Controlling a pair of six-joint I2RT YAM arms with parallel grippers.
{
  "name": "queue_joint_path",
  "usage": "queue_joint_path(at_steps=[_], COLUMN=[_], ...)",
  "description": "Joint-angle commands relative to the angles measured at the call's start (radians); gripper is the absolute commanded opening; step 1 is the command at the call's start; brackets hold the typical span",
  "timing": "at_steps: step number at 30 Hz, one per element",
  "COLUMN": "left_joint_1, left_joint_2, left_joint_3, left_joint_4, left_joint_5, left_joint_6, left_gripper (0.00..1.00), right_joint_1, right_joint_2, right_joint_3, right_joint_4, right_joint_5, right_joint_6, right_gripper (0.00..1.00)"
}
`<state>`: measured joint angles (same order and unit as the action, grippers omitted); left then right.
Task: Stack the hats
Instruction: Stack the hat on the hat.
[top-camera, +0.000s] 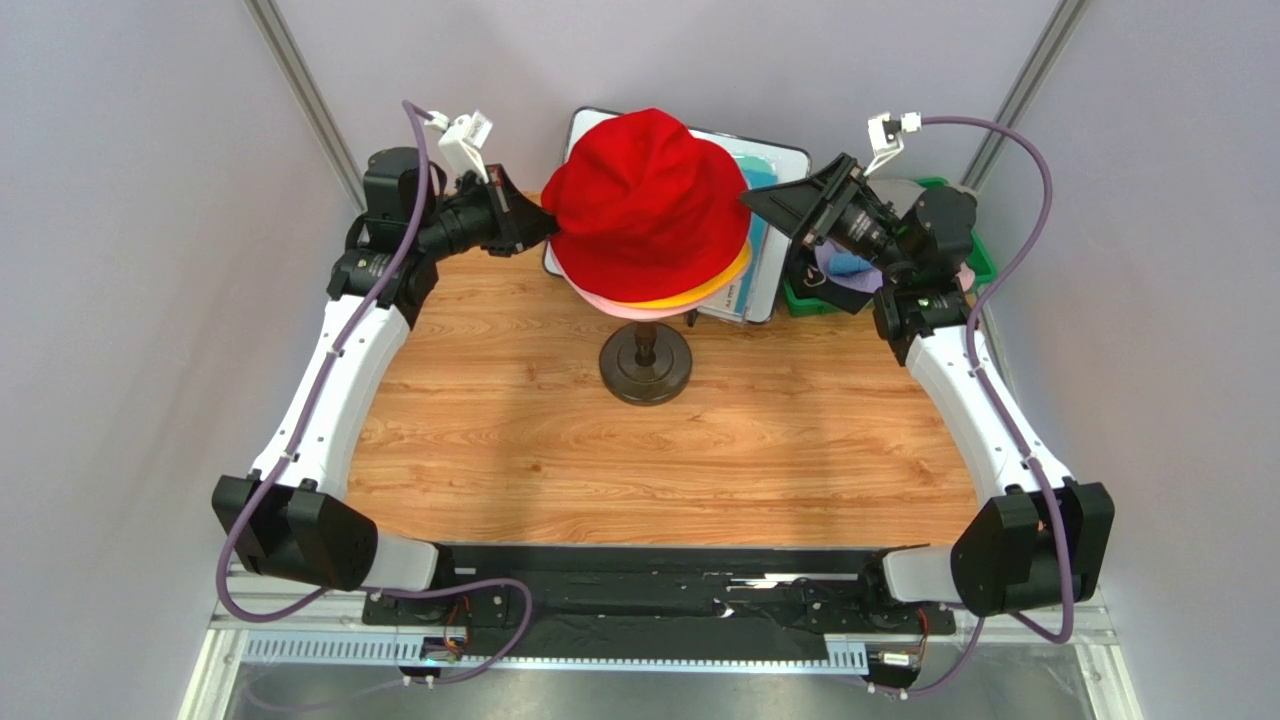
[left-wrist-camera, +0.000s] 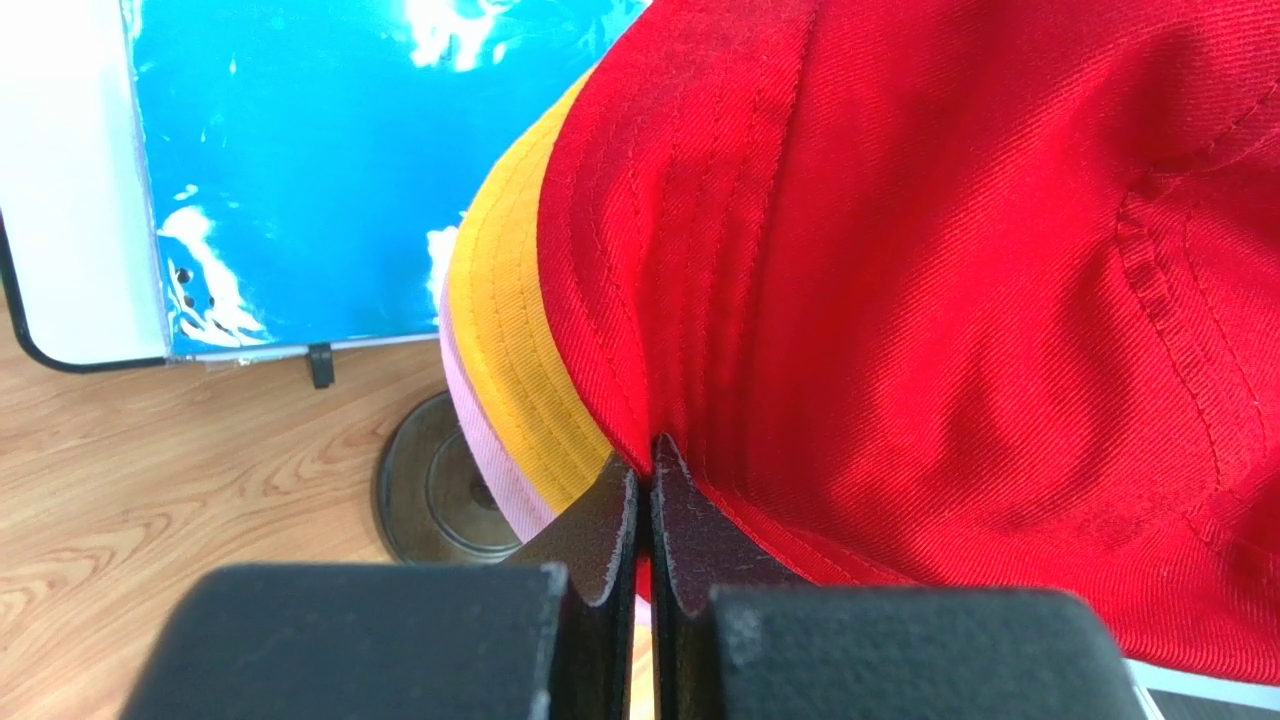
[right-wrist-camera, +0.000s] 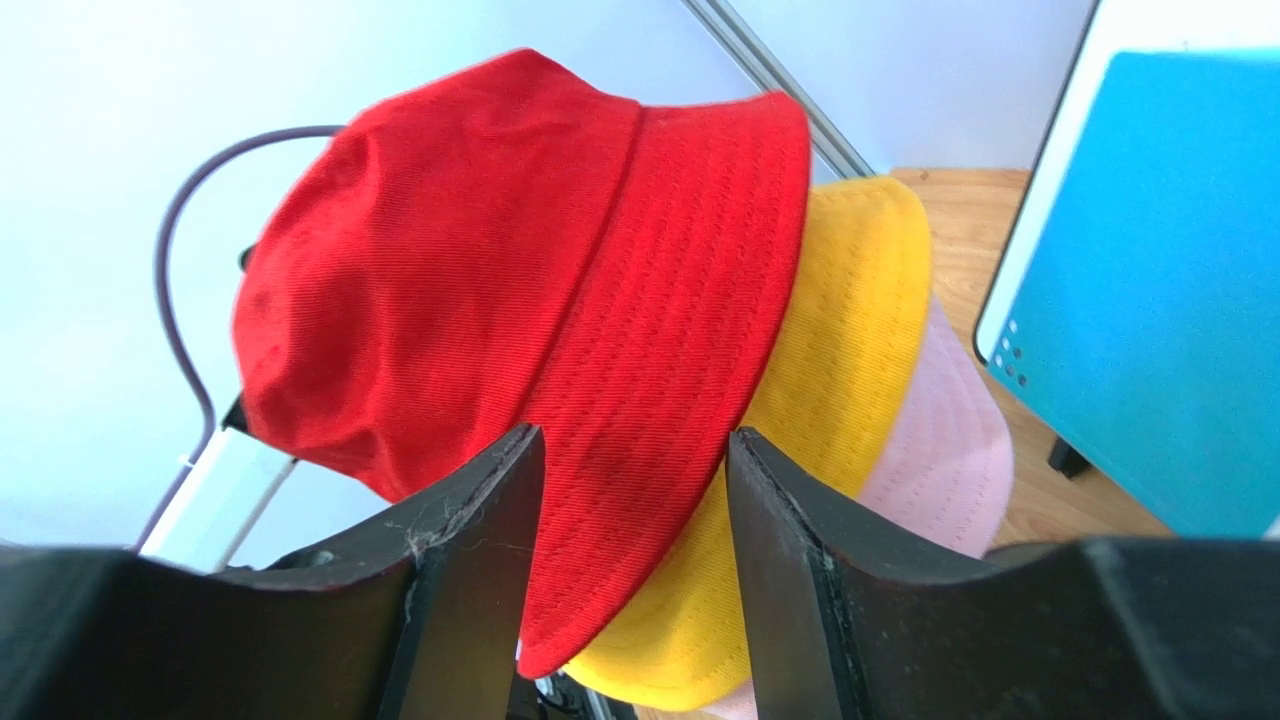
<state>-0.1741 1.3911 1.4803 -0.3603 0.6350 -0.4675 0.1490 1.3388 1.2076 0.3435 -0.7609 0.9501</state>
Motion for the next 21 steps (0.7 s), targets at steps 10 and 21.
queue_joint_path(at_steps=[10,21], left_joint_1=[0.007,0.019], left_joint_2=[-0.004,-0.038], left_joint_3=[-0.017,-0.084], left_joint_4=[-0.026,0.003], left_joint_5=[0.026,0.006], left_joint_6=[0.01,0.0], left_gripper=[0.0,0.0], right_joint_1=[0.015,0.014], right_joint_2=[0.091,0.072], right_joint_3=[0.046,-0.028], right_joint_4=[0.038,-0.182], right_joint_5=[-0.058,0.107], right_joint_6=[0.064,-0.063], right_gripper=[0.3,0.0])
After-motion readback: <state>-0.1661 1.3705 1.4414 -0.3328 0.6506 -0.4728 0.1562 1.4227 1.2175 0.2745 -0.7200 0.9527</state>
